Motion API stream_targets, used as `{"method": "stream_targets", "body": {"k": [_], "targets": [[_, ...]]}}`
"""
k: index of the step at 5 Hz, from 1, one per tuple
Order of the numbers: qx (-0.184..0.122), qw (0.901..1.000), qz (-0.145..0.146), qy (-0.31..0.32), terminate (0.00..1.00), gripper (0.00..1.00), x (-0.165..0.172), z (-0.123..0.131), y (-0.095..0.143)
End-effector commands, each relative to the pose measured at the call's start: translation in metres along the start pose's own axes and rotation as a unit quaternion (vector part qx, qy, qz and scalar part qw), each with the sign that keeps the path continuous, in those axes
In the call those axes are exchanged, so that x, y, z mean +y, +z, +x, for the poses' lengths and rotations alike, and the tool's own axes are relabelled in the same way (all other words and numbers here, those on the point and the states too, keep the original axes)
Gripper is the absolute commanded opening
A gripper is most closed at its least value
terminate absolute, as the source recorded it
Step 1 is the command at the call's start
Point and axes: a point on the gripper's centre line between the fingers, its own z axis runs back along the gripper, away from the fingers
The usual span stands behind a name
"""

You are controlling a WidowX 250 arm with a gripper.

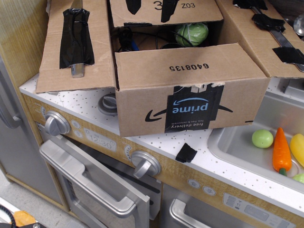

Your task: Open large4fbox flaps

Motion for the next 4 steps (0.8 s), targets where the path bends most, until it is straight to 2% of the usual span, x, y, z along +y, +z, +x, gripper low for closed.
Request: {"method": "stream_targets", "body": {"k": [1, 2, 3, 4], "targets": [[0.0, 1.0, 0.0, 0.0, 0.0, 1.0, 0.0, 0.0, 0.0], [-0.011, 0.9999, 0.003, -0.001, 0.0, 1.0, 0.003, 0.008, -0.014], [-0.011, 0.9999, -0.01, 0.005, 0.0, 1.0, 0.005, 0.016, -0.028], [0.009, 0.9991, -0.041, 0.009, 0.0, 1.0, -0.001, 0.019, -0.041]]}}
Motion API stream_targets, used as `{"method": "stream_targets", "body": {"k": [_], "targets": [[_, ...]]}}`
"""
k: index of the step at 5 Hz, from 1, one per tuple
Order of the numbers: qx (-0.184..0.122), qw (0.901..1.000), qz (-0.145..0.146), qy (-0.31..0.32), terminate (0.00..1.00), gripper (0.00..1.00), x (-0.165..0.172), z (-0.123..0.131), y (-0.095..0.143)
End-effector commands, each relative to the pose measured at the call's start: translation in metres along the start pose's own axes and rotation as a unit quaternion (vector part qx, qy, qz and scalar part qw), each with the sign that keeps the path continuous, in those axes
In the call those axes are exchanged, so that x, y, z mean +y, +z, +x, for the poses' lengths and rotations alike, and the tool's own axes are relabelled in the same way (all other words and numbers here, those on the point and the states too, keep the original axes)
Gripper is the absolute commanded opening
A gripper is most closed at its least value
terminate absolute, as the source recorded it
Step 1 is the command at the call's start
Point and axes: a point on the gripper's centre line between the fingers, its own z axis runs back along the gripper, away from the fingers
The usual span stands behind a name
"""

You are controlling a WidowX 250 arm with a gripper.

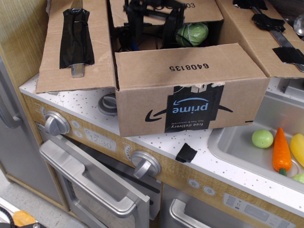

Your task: Open large4fbox flaps

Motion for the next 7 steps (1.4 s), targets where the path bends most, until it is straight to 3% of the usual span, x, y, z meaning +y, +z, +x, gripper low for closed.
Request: {"method": "stream_targets", "body": {"k": [1, 2, 3, 4, 5, 6, 7], "targets": [[0.005, 0.9997, -0.02, -0.015, 0.0, 1.0, -0.011, 0.002, 0.004], [0.057, 0.9974, -0.037, -0.024, 0.0, 1.0, -0.016, -0.004, 0.004], [0.103, 0.9934, -0.035, -0.037, 0.0, 1.0, -0.021, -0.014, 0.004], [0.143, 0.987, -0.058, -0.046, 0.0, 1.0, -0.023, -0.016, 0.013], [0.177, 0.9807, -0.077, -0.033, 0.0, 1.0, -0.028, -0.019, 0.039], [0.189, 0.9777, -0.091, -0.006, 0.0, 1.0, -0.033, -0.029, 0.063], [0.174, 0.9813, -0.078, 0.028, 0.0, 1.0, -0.038, -0.046, 0.076]]}}
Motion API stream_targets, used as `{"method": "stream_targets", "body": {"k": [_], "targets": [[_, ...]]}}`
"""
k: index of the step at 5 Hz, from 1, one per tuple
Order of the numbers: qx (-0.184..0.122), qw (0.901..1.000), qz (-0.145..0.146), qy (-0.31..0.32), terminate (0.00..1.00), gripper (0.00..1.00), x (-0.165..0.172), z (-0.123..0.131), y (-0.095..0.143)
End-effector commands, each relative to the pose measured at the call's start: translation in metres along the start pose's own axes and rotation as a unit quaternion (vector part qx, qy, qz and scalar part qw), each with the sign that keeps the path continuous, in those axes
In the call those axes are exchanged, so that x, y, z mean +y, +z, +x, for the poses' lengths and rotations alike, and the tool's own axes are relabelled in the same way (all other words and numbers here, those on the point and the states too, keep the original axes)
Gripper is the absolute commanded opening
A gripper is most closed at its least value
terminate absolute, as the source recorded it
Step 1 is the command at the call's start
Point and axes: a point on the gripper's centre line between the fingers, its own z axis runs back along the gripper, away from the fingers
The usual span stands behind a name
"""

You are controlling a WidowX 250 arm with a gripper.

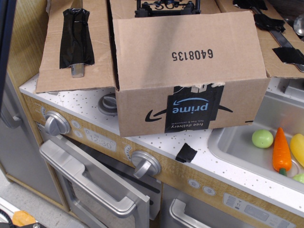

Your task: Open large4fbox flaps

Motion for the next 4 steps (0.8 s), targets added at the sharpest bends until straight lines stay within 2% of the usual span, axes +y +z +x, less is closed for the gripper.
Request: {"method": "stream_targets", "body": {"k": [1, 2, 4], "targets": [[-0.087, 0.9948, 0.003, 0.052, 0.0, 1.0, -0.02, -0.055, 0.034], [-0.124, 0.9882, 0.006, 0.089, 0.0, 1.0, -0.034, -0.079, 0.03], [-0.152, 0.9808, -0.038, 0.116, 0.0, 1.0, -0.046, -0.106, -0.005]]}}
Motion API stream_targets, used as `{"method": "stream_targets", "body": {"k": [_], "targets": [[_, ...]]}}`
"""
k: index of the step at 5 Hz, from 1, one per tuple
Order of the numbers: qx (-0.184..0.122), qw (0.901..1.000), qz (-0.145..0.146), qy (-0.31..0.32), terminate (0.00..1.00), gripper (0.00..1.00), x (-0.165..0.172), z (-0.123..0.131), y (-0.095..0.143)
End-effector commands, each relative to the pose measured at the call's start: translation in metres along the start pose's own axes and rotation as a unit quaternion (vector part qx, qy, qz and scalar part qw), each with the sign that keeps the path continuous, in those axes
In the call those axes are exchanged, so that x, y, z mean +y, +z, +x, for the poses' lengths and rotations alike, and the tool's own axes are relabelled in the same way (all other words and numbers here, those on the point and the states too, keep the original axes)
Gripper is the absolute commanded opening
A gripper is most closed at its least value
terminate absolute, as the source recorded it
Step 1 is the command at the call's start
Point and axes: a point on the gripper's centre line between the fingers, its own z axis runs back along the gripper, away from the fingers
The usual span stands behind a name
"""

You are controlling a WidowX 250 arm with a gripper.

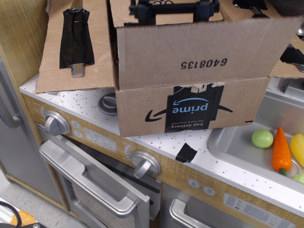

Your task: Open large4fbox flaps

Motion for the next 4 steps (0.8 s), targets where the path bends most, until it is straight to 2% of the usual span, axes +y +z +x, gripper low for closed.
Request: {"method": "stream_targets", "body": {"k": [1, 2, 3, 4], "targets": [[-0.044, 0.998, -0.042, 0.015, 0.0, 1.0, -0.008, -0.029, -0.011], [-0.071, 0.9961, -0.05, 0.015, 0.0, 1.0, -0.01, -0.039, -0.035], [-0.114, 0.9925, -0.043, -0.005, 0.0, 1.0, -0.006, -0.043, -0.06], [-0.133, 0.9902, -0.041, -0.014, 1.0, 1.0, -0.003, -0.041, -0.074]]}}
